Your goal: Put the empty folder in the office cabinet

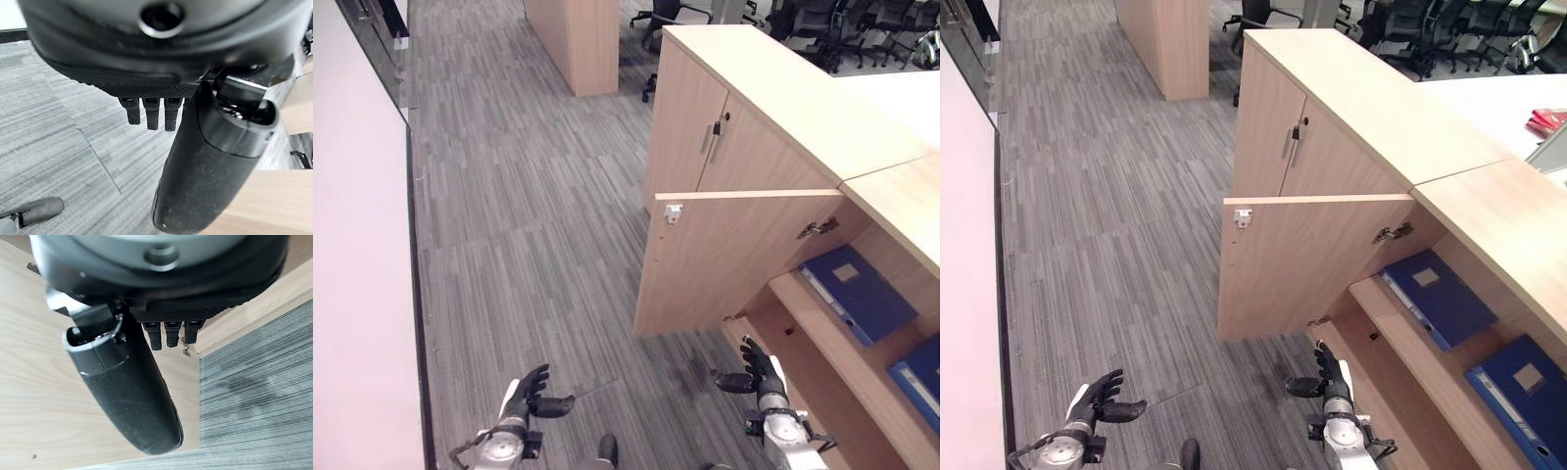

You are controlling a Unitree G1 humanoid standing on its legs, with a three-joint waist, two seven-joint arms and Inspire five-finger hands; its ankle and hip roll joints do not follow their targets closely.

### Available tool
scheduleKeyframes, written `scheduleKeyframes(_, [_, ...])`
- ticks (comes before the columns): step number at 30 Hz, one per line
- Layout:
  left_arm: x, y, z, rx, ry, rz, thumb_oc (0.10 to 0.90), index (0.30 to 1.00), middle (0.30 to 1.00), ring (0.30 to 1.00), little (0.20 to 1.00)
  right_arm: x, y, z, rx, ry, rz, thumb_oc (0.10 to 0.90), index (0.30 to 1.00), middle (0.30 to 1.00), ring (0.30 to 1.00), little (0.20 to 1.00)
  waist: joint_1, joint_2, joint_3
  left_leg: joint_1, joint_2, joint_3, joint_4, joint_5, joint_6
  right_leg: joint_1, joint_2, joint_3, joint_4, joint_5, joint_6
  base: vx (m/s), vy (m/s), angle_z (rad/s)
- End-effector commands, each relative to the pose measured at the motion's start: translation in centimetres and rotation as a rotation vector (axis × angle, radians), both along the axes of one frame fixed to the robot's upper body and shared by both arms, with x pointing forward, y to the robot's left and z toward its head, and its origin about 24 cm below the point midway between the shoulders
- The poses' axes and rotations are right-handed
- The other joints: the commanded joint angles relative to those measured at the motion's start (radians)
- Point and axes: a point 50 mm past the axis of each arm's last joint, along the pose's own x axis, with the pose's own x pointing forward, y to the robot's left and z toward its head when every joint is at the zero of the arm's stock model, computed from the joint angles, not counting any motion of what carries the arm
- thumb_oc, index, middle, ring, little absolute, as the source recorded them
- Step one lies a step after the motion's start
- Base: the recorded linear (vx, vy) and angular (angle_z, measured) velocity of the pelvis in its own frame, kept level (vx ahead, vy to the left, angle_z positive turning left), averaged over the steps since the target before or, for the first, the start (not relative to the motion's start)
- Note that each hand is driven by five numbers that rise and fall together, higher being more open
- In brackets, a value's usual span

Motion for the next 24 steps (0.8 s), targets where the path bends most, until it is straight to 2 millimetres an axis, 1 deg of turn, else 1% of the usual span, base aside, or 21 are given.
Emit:
scheduleKeyframes(1, [2.2, 0.0, 2.1, 0.032, -0.158, -0.042, 0.8, 0.9, 0.9, 0.9, 0.9, 1.5, -2.7, 2.8, -0.063, -0.161, -0.019, 0.8, 0.9, 0.9, 0.9, 0.9, 0.008, 0.01, -0.054, 0.036, 0.038, 0.018, -0.003, -0.07, -0.088, 0.075, -0.015, -0.031, -0.083, 0.053, 0.016, 0.06, -0.04, 0.52])
scheduleKeyframes(3, [2.3, -0.4, 2.4, 0.022, -0.187, -0.048, 0.8, 0.9, 0.9, 0.9, 0.9, 1.0, -3.0, 2.5, -0.072, -0.143, -0.026, 0.8, 0.9, 0.9, 0.9, 0.9, 0.01, 0.009, -0.067, 0.043, 0.041, 0.027, -0.003, -0.072, -0.092, 0.106, -0.017, -0.041, -0.126, 0.065, 0.014, 0.06, -0.029, 0.38])
scheduleKeyframes(4, [2.3, -0.4, 2.4, 0.022, -0.186, -0.048, 0.8, 0.9, 0.9, 0.9, 0.9, 1.0, -3.0, 2.5, -0.072, -0.142, -0.026, 0.8, 0.9, 0.9, 0.9, 0.9, 0.01, 0.009, -0.067, 0.044, 0.041, 0.027, -0.003, -0.072, -0.092, 0.108, -0.016, -0.041, -0.128, 0.067, 0.014, 0.07, -0.039, -0.19])
scheduleKeyframes(5, [2.4, -0.9, 2.6, 0.011, -0.206, -0.063, 0.8, 0.9, 0.9, 0.9, 0.9, 0.4, -3.2, 2.0, -0.067, -0.118, -0.044, 0.8, 0.9, 0.9, 0.9, 0.9, 0.012, 0.009, -0.081, 0.059, 0.044, 0.029, -0.003, -0.076, -0.097, 0.145, -0.012, -0.047, -0.173, 0.072, 0.012, 0.04, -0.028, -0.21])
scheduleKeyframes(8, [2.6, -1.3, 2.9, 0.005, -0.225, -0.082, 0.8, 0.9, 0.9, 0.9, 0.9, 0.0, -3.2, 1.8, -0.066, -0.107, -0.055, 0.8, 0.9, 0.9, 0.9, 0.9, 0.007, 0.011, -0.089, 0.073, 0.047, 0.035, -0.003, -0.081, -0.102, 0.171, -0.012, -0.055, -0.2, 0.077, 0.013, 0.05, -0.027, -0.1])
scheduleKeyframes(11, [2.8, -1.5, 3.1, -0.01, -0.242, -0.074, 0.8, 0.9, 0.9, 0.9, 0.9, -0.3, -3.1, 1.7, -0.057, -0.103, -0.06, 0.8, 0.9, 0.9, 0.9, 0.9, -0.002, 0.013, -0.094, 0.085, 0.049, 0.039, -0.003, -0.085, -0.107, 0.184, -0.013, -0.055, -0.215, 0.082, 0.013, 0.03, -0.024, -0.05])
scheduleKeyframes(14, [3.7, -2.0, 3.7, -0.032, -0.283, -0.061, 0.8, 0.9, 0.9, 0.9, 0.9, -1.2, -2.8, 0.9, -0.042, -0.065, -0.057, 0.8, 0.9, 0.9, 0.9, 0.9, -0.022, 0.018, -0.101, 0.103, 0.055, 0.059, -0.003, -0.094, -0.113, 0.195, -0.017, -0.049, -0.235, 0.091, 0.015, 0.02, -0.03, -0.11])
scheduleKeyframes(16, [4.3, -2.0, 4.0, -0.031, -0.302, -0.058, 0.8, 0.9, 0.9, 0.9, 0.9, -1.4, -2.5, 0.9, -0.04, -0.059, -0.042, 0.8, 0.9, 0.9, 0.9, 0.9, -0.031, 0.022, -0.105, 0.111, 0.059, 0.072, -0.003, -0.096, -0.115, 0.195, -0.018, -0.045, -0.238, 0.094, 0.017, 0.02, -0.015, -0.34])
scheduleKeyframes(17, [5.2, -1.8, 4.7, -0.013, -0.329, -0.068, 0.8, 0.9, 0.9, 0.9, 0.9, -1.6, -2.3, 0.6, -0.039, -0.043, -0.025, 0.8, 0.9, 0.9, 0.9, 0.9, -0.044, 0.025, -0.106, 0.121, 0.062, 0.087, -0.003, -0.099, -0.116, 0.195, -0.019, -0.034, -0.237, 0.098, 0.017, 0.02, -0.009, -0.29])
scheduleKeyframes(20, [6.9, -1.5, 6.0, 0.015, -0.376, -0.074, 0.8, 0.9, 0.9, 0.9, 0.9, -2.1, -1.9, 0.5, -0.031, -0.03, 0.01, 0.8, 0.9, 0.9, 0.9, 0.9, -0.068, 0.03, -0.113, 0.135, 0.064, 0.106, -0.003, -0.103, -0.119, 0.195, -0.016, -0.02, -0.238, 0.099, 0.018, 0.03, -0.005, -0.3])
scheduleKeyframes(21, [6.9, -1.5, 6.0, 0.015, -0.377, -0.073, 0.8, 0.9, 0.9, 0.9, 0.9, -2.1, -1.9, 0.5, -0.031, -0.031, 0.01, 0.8, 0.9, 0.9, 0.9, 0.9, -0.068, 0.03, -0.112, 0.136, 0.064, 0.107, -0.003, -0.103, -0.119, 0.195, -0.016, -0.019, -0.238, 0.099, 0.018, 0.03, -0.004, -0.25])
scheduleKeyframes(22, [8.1, -1.3, 6.9, 0.024, -0.405, -0.07, 0.8, 0.9, 0.9, 0.9, 0.9, -2.4, -1.7, 0.3, -0.026, -0.017, 0.028, 0.8, 0.9, 0.9, 0.9, 0.9, -0.083, 0.033, -0.116, 0.142, 0.067, 0.117, -0.003, -0.104, -0.121, 0.194, -0.015, -0.011, -0.236, 0.101, 0.017, 0.02, -0.009, -0.24])
scheduleKeyframes(24, [9.9, -0.9, 8.5, 0.048, -0.455, -0.07, 0.8, 0.9, 0.9, 0.9, 0.9, -2.7, -1.5, 0.2, -0.025, -0.008, 0.062, 0.8, 0.9, 0.9, 0.9, 0.9, -0.103, 0.037, -0.12, 0.147, 0.069, 0.129, -0.003, -0.106, -0.123, 0.191, -0.013, -0.002, -0.234, 0.102, 0.018, 0.03, -0.015, -0.18])
